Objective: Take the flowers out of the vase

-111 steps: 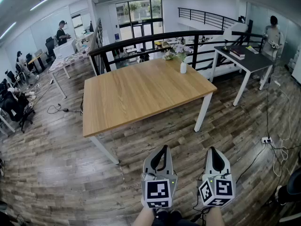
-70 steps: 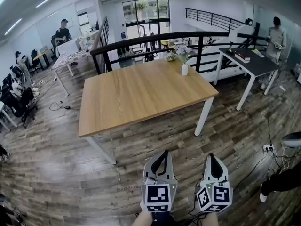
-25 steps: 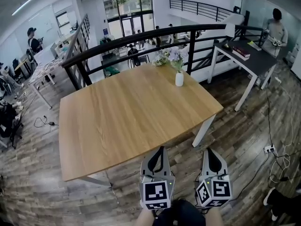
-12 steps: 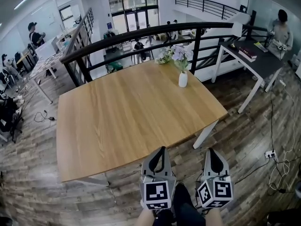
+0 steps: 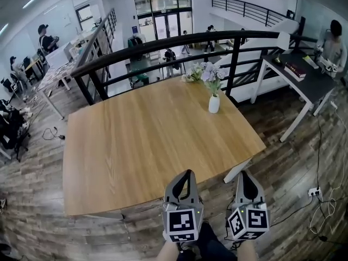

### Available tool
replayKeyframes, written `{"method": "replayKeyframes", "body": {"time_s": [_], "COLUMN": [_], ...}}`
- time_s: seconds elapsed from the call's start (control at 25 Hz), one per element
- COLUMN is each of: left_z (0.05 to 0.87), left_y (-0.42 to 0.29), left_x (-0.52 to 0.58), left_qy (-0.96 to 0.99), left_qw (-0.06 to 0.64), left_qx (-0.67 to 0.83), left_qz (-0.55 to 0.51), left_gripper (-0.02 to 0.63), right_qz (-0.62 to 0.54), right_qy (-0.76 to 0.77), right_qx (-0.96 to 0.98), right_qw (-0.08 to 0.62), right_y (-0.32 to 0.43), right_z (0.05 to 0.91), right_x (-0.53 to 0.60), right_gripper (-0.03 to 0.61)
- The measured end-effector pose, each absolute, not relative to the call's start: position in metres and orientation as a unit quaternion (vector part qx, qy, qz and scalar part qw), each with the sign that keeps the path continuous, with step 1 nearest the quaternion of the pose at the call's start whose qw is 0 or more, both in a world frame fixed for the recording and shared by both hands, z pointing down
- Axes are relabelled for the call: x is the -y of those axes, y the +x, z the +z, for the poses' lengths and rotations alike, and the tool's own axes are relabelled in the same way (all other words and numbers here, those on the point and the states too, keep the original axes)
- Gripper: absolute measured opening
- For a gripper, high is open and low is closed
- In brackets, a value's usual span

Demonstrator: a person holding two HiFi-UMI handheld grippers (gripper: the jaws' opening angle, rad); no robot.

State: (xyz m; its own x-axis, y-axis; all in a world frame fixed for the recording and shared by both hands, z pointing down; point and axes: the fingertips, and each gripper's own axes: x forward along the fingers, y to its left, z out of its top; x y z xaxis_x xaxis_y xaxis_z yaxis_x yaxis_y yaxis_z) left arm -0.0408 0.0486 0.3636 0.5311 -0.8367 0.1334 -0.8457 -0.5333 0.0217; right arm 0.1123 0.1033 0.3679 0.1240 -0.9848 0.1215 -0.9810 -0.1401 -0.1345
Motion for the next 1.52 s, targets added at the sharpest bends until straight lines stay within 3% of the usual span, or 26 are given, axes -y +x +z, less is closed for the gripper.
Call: {"method": "replayKeyframes", "body": {"time_s": [0.92,1.52], "left_z": [0.357,0.363], "left_y": [0.048,0.045], "left_x": [0.038,0.062], "left_qy": [0.861,0.850], "left_qw": [0.034,0.040], "left_qx": [0.504,0.521], "left_qz": [0.058,0.065], "left_gripper": [0.035,0.036], "right_qz": [-0.092,-0.100], "right_qy": [-0.734,-0.725], "right_qx": [-0.672,-0.680], "right_qw": [0.029,0.033], "right_y": [0.209,0.212], "right_z": [0.363,0.370], "right_x": [-0.012,0.016], "right_gripper": [0.006,0.006]}}
